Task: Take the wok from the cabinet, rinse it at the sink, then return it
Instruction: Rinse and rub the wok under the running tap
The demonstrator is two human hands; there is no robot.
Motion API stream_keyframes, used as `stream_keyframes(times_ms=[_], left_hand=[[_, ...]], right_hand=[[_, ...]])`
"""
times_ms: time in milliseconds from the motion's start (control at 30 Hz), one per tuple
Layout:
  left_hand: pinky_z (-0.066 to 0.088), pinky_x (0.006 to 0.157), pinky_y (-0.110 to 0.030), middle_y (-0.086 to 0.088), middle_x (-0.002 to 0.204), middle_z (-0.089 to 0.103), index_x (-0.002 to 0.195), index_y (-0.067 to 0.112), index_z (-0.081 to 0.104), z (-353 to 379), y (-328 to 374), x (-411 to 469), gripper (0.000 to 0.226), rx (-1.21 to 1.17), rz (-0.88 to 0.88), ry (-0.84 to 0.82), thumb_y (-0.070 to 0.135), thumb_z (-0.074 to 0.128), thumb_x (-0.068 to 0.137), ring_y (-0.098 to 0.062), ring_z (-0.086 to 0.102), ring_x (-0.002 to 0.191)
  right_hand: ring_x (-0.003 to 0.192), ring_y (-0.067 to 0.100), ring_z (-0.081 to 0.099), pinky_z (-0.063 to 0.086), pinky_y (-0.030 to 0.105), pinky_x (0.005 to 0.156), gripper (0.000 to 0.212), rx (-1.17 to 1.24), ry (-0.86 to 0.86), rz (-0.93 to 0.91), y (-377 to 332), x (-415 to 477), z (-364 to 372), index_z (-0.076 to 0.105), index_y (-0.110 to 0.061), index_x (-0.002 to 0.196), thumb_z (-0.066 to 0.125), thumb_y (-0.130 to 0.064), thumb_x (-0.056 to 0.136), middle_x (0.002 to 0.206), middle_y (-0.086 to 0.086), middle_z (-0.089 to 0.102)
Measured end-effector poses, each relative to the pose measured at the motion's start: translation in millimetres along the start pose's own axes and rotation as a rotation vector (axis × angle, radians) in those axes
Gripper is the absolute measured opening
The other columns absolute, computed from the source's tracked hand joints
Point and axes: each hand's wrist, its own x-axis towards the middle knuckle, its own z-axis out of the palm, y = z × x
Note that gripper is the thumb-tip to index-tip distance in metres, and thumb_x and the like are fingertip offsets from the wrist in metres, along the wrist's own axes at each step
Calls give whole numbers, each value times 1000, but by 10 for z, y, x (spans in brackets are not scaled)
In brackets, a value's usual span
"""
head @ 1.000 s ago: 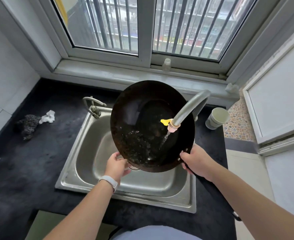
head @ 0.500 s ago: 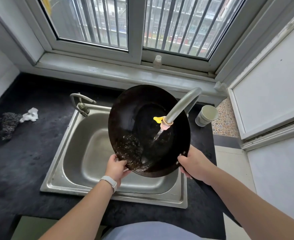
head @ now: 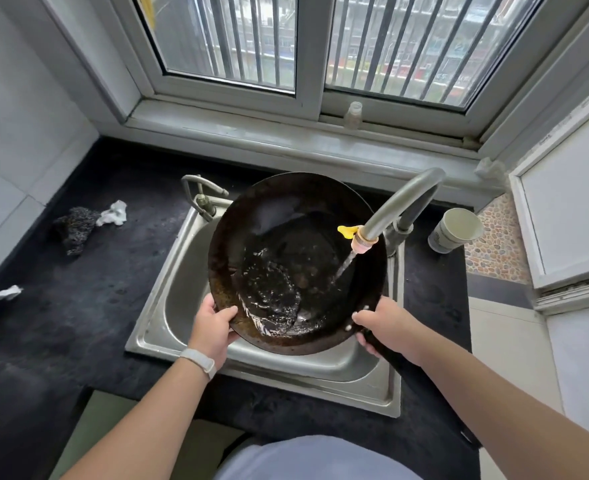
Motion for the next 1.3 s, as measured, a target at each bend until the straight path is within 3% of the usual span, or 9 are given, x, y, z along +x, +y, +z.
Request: stream_keyframes(times_ms=[133, 367, 567, 833, 933, 1167, 1300], left_hand=[[57, 63, -35, -16, 112, 70, 116, 13, 61, -144, 106, -101, 31, 25, 36, 50, -5, 44, 98, -25, 69, 89], [59, 74, -41, -9, 110, 73, 111, 21, 66, -185, 213, -379, 35, 66, 138, 118, -4, 45, 97, -30, 69, 101], [57, 61, -27, -4, 109, 73, 124, 17, 62, -152, 221, -604, 39, 22, 182, 189, -6, 48, 97, -21, 69, 94], [58, 74, -38, -9, 110, 74, 126, 15, 63, -240, 111, -722, 39, 59, 163, 221, -6, 49, 97, -22, 70, 95], [58, 84, -44, -10, 109, 74, 118, 20, 66, -248, 61, -758, 38, 72, 131, 243, -5, 49, 96, -25, 69, 96], [56, 61, -27, -6, 95, 74, 104, 18, 69, -275, -6, -856, 33, 89, 79, 257, -6, 50, 94, -19, 67, 86], [55, 64, -30, -8, 94, 73, 103, 16, 70, -293, -44, -866, 32, 105, 49, 237, -7, 50, 93, -21, 66, 85]], right_hand=[[41, 20, 50, 43, 28, 43, 31, 45, -71, -25, 50, 185, 65, 57, 0, 72, 50, -9, 101, 57, 12, 59], [43, 20, 50, 43, 26, 45, 27, 7, -196, -110, 95, 517, 3, 60, -1, 75, 54, -13, 99, 59, 11, 60], [47, 21, 49, 43, 27, 46, 27, -16, -303, -123, 50, 661, -17, 56, -6, 73, 49, -12, 98, 57, 9, 58], [41, 16, 48, 43, 24, 44, 29, 30, -422, -32, 172, 717, 64, 55, -5, 72, 45, -7, 100, 55, 6, 55], [42, 16, 48, 43, 24, 47, 26, 35, -446, 39, 251, 719, 88, 55, -4, 74, 47, -9, 98, 57, 7, 55], [44, 16, 47, 40, 22, 45, 30, 48, -486, 213, 397, 611, 132, 50, -6, 70, 45, -13, 100, 60, 7, 51], [48, 15, 48, 38, 25, 52, 34, 24, -477, 237, 494, 520, 164, 53, -8, 66, 47, -18, 98, 64, 7, 51]])
